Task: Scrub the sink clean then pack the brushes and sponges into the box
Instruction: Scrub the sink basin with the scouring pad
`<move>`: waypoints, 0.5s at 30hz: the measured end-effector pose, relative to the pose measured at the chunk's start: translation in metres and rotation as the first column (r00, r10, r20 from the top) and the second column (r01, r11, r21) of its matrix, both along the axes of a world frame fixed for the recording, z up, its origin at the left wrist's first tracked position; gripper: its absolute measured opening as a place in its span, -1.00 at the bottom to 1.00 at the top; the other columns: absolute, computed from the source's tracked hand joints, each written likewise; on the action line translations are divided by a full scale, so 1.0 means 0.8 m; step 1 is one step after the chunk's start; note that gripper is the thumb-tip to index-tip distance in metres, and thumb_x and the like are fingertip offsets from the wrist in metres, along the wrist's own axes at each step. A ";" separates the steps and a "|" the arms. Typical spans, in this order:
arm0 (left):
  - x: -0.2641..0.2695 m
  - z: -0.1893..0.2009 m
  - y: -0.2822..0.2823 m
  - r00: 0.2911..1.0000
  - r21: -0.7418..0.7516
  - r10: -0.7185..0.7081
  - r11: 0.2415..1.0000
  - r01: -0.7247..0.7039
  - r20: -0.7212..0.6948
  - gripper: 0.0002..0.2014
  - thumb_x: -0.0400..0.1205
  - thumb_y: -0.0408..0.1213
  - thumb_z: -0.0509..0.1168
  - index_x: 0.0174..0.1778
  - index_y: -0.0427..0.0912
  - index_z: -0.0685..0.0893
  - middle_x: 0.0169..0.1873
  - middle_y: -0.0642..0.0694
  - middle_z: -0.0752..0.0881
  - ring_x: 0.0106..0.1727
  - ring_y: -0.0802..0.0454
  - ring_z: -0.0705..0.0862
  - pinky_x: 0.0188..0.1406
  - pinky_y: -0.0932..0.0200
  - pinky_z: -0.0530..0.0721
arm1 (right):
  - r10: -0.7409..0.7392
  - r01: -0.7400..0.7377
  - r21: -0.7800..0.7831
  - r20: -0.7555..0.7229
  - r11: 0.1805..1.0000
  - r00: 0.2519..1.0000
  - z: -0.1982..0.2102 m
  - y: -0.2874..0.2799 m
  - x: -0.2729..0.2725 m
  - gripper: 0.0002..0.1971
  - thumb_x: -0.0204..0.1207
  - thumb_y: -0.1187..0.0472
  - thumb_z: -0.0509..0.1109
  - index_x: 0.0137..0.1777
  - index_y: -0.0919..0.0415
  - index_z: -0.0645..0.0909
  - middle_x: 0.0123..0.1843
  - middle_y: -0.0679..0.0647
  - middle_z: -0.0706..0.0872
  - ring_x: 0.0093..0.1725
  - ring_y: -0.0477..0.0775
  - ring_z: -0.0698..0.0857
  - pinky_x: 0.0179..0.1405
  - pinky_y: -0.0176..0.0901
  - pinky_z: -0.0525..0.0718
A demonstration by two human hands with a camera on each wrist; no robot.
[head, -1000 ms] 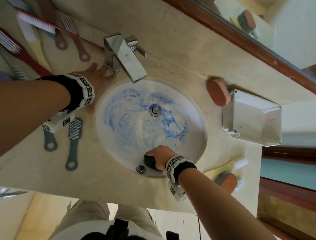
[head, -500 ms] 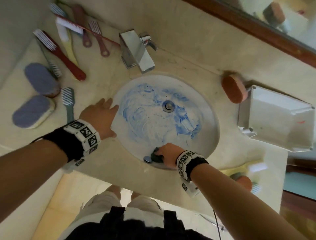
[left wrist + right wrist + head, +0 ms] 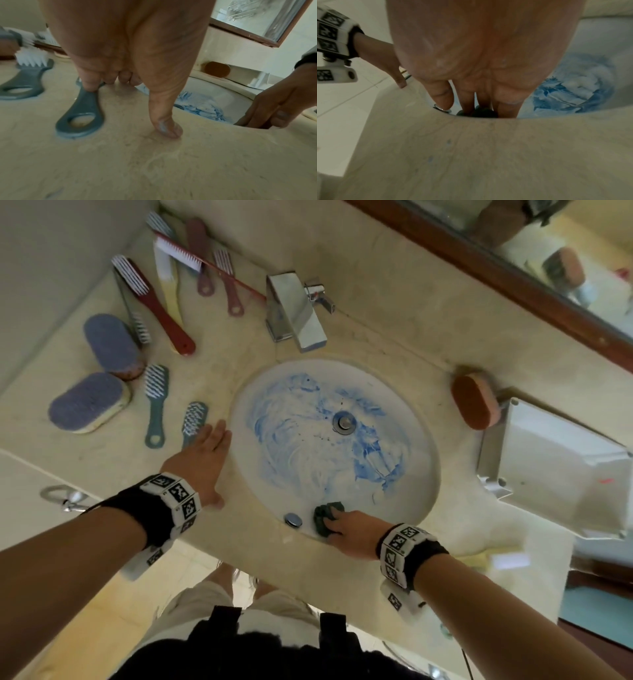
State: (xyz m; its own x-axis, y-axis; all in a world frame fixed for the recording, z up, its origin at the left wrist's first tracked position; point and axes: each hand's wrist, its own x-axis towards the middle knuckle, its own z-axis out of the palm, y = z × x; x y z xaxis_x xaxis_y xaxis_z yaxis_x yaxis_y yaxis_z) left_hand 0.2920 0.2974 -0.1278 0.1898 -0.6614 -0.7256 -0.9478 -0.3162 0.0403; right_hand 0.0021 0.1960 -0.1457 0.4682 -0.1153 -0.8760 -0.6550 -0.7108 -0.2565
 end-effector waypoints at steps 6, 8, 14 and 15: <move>0.006 -0.001 0.001 0.999 0.000 -0.030 1.000 0.030 0.022 0.35 0.34 0.17 0.56 0.67 -0.20 -0.37 0.64 -0.11 -0.44 0.70 -0.10 -0.27 0.69 -0.04 0.01 | 0.038 -0.037 0.035 -0.046 0.999 0.998 -0.004 -0.007 0.022 -0.49 0.72 0.06 0.08 0.63 0.21 0.29 0.66 0.21 0.24 0.60 0.28 0.32 0.55 0.14 0.33; 0.006 0.002 0.000 0.998 0.005 -0.039 0.999 0.039 0.043 0.38 0.32 0.21 0.56 0.67 -0.20 -0.38 0.64 -0.12 -0.44 0.70 -0.10 -0.26 0.68 -0.04 0.02 | -0.036 0.039 0.025 -0.104 0.999 0.994 0.000 -0.016 0.004 -0.57 0.75 0.15 0.07 0.55 0.32 0.36 0.58 0.27 0.39 0.53 0.33 0.40 0.43 0.18 0.47; 0.003 0.009 -0.013 0.993 0.047 -0.024 0.999 0.018 0.119 0.47 0.24 0.24 0.59 0.65 -0.32 -0.38 0.64 -0.25 -0.40 0.70 -0.15 -0.24 0.66 -0.06 0.03 | -0.066 0.070 0.026 -0.156 0.997 0.986 0.001 -0.028 -0.004 -0.58 0.77 0.16 0.08 0.56 0.31 0.40 0.61 0.25 0.35 0.56 0.35 0.36 0.52 0.11 0.38; 0.002 0.009 -0.013 0.992 0.049 -0.025 0.999 0.019 0.126 0.47 0.23 0.24 0.60 0.65 -0.32 -0.37 0.65 -0.26 -0.39 0.70 -0.17 -0.24 0.65 -0.08 0.02 | -0.065 0.066 0.002 -0.108 0.998 0.992 0.007 -0.025 0.008 -0.53 0.77 0.09 0.06 0.63 0.22 0.31 0.66 0.22 0.28 0.60 0.32 0.31 0.58 0.02 0.29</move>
